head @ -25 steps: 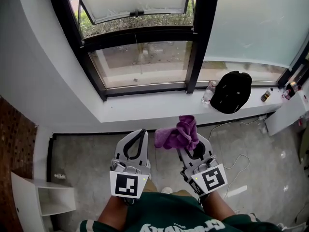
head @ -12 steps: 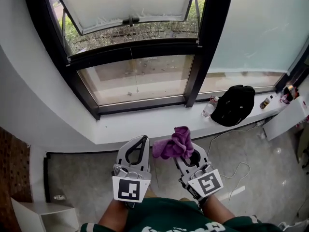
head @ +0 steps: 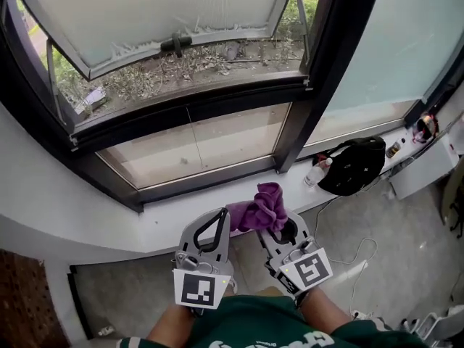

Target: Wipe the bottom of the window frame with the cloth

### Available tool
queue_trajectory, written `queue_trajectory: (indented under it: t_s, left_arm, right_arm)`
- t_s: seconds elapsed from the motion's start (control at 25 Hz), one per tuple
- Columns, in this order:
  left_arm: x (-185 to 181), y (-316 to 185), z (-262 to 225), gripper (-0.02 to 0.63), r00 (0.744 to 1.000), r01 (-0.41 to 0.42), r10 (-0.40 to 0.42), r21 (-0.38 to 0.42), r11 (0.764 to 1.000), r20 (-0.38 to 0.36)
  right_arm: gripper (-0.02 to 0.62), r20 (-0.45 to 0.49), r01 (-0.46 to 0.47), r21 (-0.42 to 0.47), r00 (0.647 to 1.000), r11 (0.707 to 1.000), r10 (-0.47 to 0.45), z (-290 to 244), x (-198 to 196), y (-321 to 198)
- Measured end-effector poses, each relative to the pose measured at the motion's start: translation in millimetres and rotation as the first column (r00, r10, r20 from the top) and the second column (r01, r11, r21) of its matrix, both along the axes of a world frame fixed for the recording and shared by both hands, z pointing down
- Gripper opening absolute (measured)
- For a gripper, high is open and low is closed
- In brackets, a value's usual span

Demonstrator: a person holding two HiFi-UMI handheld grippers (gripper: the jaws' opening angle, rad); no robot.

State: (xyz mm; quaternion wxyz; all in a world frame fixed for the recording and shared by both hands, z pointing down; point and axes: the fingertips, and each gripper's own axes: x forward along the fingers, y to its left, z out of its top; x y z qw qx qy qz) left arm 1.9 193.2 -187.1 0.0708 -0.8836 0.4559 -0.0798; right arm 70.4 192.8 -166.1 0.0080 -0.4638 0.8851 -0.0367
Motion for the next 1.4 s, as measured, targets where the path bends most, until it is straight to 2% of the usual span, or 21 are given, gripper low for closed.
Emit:
queue_trajectory:
  t_s: [0.16, 0.36, 0.64, 0.92, 1.08, 1.16, 1.28, 1.4]
  left_arm:
    - [-10.7, -35.0, 8.0, 0.009, 0.999, -0.034, 0.034, -0.024, 0.999, -0.002]
    - [-16.0, -59.7, 22.0, 0.009, 0.999, -0.053, 0.053, -0.073, 0.996, -0.014]
    - [-3.1, -84.4, 34.9, 0.009, 0.996, -0.083, 0.079, -0.103, 0.991, -0.036]
    - [29.5, -97.9, 62.1, 0.009, 0.994, -0.106, 0.102, -0.149, 0.983, -0.032]
    - [55.7, -116.0, 79.2, 0.009, 0.991, -0.124, 0.130, -0.133, 0.983, 0.033]
    - [62.4, -125.6, 98.1, 0.009, 0.994, -0.085, 0.095, -0.176, 0.981, 0.051]
    - [83.3, -138.8, 134.4, 0.009, 0.998, -0.037, 0.047, -0.250, 0.968, 0.034]
    - [115.8, -151.4, 174.8, 0.009, 0.996, -0.056, 0.071, -0.284, 0.957, 0.045]
  right_arm:
    - [0.110, -0.003, -0.058, -0.022, 0.998, 0.998, 0.058, 4.7, -7.1, -36.9]
    - [0.110, 0.011, -0.098, -0.056, 0.995, 0.994, 0.098, 14.6, -7.6, -59.7]
    - [0.110, 0.042, -0.129, -0.120, 0.990, 0.984, 0.135, 32.7, 7.0, -76.4]
    - [0.110, 0.039, -0.102, -0.148, 0.993, 0.984, 0.108, 56.7, 23.7, -90.8]
    - [0.110, 0.067, -0.047, -0.195, 0.996, 0.980, 0.061, 93.5, 39.9, -110.1]
    - [0.110, 0.082, -0.008, -0.222, 0.996, 0.975, 0.027, 118.5, 46.8, -119.4]
    - [0.110, 0.068, 0.016, -0.264, 0.998, 0.964, 0.002, 158.7, 69.7, -135.3]
    - [0.110, 0.056, 0.020, -0.308, 0.998, 0.951, -0.003, 202.7, 98.3, -154.8]
